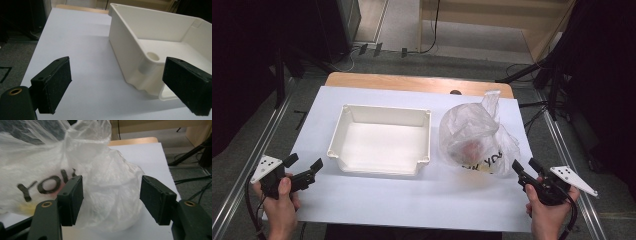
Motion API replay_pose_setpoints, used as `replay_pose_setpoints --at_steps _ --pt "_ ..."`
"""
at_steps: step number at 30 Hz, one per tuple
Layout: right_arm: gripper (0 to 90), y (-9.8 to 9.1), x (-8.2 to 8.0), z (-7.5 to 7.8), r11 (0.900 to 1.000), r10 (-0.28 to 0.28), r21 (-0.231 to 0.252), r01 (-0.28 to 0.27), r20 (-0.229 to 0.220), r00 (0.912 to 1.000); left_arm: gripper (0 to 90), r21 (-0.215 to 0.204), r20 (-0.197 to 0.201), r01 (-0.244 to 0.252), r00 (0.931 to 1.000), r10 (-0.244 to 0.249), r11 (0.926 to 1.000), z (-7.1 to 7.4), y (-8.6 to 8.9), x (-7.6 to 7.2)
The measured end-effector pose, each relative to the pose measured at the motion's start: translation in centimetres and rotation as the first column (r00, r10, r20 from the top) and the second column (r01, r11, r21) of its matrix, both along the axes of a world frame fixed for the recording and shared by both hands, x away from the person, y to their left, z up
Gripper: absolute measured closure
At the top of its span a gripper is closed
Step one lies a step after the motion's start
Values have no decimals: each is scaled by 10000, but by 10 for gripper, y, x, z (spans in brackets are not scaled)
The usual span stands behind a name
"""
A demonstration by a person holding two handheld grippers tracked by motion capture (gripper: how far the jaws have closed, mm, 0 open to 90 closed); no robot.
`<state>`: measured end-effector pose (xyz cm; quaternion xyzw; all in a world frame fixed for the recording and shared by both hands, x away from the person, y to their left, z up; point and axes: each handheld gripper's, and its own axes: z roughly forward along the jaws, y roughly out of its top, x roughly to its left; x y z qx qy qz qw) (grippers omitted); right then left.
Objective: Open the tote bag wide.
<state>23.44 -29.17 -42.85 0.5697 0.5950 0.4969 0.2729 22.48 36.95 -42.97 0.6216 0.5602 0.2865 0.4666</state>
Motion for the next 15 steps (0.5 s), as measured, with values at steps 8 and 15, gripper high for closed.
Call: replay_pose_setpoints --at_steps 8,15 --pt "377 9 15 16 9991 148 397 -152 90 9998 86 326 393 287 9988 -300 9991 18 -17 2" --pt "393 28 31 28 9955 765 551 -769 102 9970 86 356 339 1070 9936 -1082 9936 31 -51 9"
